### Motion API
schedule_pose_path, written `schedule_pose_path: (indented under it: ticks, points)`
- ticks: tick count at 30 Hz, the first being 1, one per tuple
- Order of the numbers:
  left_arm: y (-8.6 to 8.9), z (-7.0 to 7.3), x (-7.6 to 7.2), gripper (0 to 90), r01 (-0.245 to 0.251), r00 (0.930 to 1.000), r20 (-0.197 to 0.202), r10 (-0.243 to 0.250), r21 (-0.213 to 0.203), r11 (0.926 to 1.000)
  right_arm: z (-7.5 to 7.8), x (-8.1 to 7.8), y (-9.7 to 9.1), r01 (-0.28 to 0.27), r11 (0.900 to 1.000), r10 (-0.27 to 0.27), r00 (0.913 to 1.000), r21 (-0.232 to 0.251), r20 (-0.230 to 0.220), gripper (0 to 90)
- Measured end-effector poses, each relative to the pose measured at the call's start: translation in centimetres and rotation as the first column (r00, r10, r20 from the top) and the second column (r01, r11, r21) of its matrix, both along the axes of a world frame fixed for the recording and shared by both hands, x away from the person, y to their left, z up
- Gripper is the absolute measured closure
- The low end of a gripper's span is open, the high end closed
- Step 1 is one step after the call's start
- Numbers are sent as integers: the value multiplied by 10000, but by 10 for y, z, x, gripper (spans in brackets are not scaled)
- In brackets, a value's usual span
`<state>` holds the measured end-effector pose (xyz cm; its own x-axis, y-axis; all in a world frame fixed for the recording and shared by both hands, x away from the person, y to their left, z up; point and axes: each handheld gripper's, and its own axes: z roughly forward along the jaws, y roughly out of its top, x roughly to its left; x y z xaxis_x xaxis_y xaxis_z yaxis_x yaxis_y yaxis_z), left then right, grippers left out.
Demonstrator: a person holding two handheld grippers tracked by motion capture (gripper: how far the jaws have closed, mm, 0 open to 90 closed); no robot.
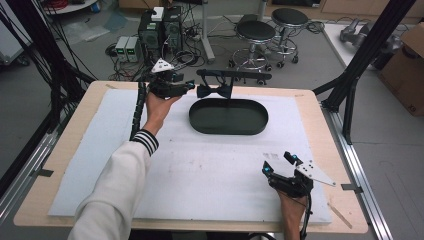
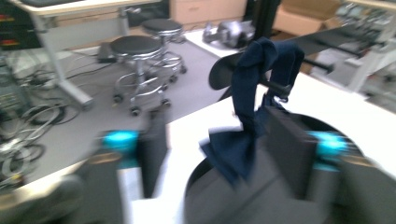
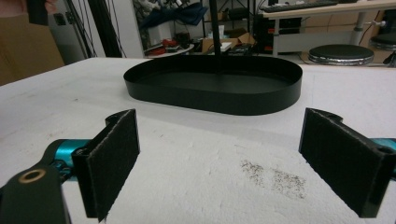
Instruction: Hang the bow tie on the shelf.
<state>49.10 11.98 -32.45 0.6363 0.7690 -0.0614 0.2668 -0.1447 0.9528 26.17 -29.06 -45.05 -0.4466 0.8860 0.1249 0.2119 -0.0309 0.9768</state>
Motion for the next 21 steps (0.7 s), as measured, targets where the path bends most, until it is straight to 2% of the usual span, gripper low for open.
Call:
schedule_pose_path:
  ticks: [2, 3, 4, 7, 10, 13, 16, 19, 21]
  points:
    - [-2, 0, -3, 230, -236, 9997, 57, 234, 362, 9991, 0, 0, 0, -26, 10000, 26, 10000, 0, -11, 114]
    - [-1, -1, -5, 177, -154, 9998, 142, 147, 521, 9985, 0, 0, -1, -29, 10000, 29, 10000, 33, -42, 113]
    - [1, -1, -7, 146, -152, 9996, 250, 140, 494, 9987, 0, 0, -1, -34, 10000, 34, 10000, 57, -36, 113]
    - [12, -2, -18, 129, 50, 9990, 453, -55, 108, 9999, 0, 0, -1, -109, 9999, 109, 9999, 74, 0, 113]
    - [25, -1, -32, 127, 264, 9970, 727, -263, -4, 9997, 0, -1, -1, -82, 10000, 82, 10000, 56, -2, 114]
    - [43, 1, -48, 127, 555, 9937, 982, -548, -43, 9985, 0, -1, 0, -87, 10000, 87, 10000, -17, 33, 113]
    - [63, 1, -66, 127, 628, 9907, 1215, -619, -39, 9980, 0, -1, 0, -151, 9999, 151, 9999, -54, 37, 113]
    - [80, -2, -85, 127, 717, 9891, 1297, -697, -112, 9974, 0, -1, 0, -117, 9999, 117, 9999, -63, 43, 113]
    - [92, -8, -101, 127, 737, 9871, 1424, -736, 45, 9973, 0, 0, 0, -129, 9999, 130, 9999, -69, 35, 113]
